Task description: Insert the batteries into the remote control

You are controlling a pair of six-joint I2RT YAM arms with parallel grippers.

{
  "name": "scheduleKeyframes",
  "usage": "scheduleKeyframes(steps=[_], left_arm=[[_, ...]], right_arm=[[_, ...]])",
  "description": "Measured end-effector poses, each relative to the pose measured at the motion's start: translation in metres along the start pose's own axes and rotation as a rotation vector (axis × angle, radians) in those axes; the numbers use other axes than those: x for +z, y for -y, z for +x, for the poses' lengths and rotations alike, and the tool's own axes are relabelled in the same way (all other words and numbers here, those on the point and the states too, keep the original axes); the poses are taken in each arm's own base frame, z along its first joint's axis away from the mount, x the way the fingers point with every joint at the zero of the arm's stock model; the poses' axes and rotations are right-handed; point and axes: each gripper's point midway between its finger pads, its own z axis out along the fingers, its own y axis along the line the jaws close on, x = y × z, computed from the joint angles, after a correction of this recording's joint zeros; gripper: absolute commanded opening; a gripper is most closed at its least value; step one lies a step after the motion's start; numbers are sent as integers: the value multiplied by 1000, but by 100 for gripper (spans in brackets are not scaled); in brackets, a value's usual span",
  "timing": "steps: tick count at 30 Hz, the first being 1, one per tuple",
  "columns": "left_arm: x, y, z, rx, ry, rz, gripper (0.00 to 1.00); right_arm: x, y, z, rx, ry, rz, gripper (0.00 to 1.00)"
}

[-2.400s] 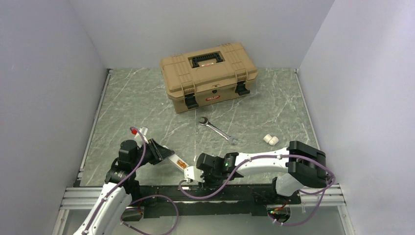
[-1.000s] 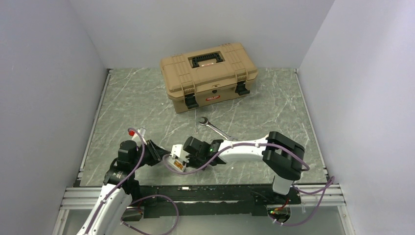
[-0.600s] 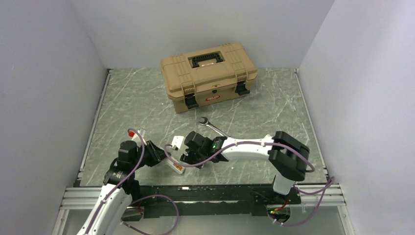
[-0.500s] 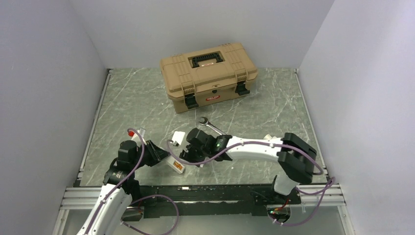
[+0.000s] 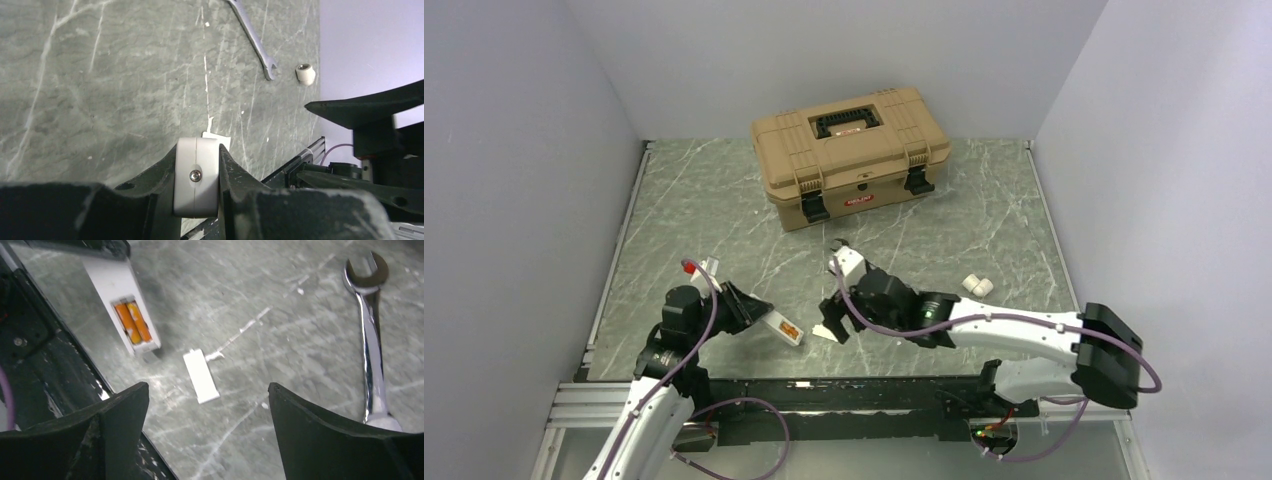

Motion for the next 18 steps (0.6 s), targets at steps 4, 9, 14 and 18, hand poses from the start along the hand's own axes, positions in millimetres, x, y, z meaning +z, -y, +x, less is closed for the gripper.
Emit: scheduleKeyframes(steps=[4, 9, 14, 18], left_arm=[[1, 8, -5, 14, 14, 35, 0], [2, 12, -9, 19, 28, 55, 0], [1, 14, -9, 20, 27, 62, 0], [1, 16, -7, 21, 15, 73, 0]], right_arm=[[-12, 13, 27, 31, 20, 28, 95], [-3, 19, 51, 12, -36, 48, 88], [9, 14, 61, -57, -71, 6, 77], [20, 10, 72, -140, -116, -44, 70]])
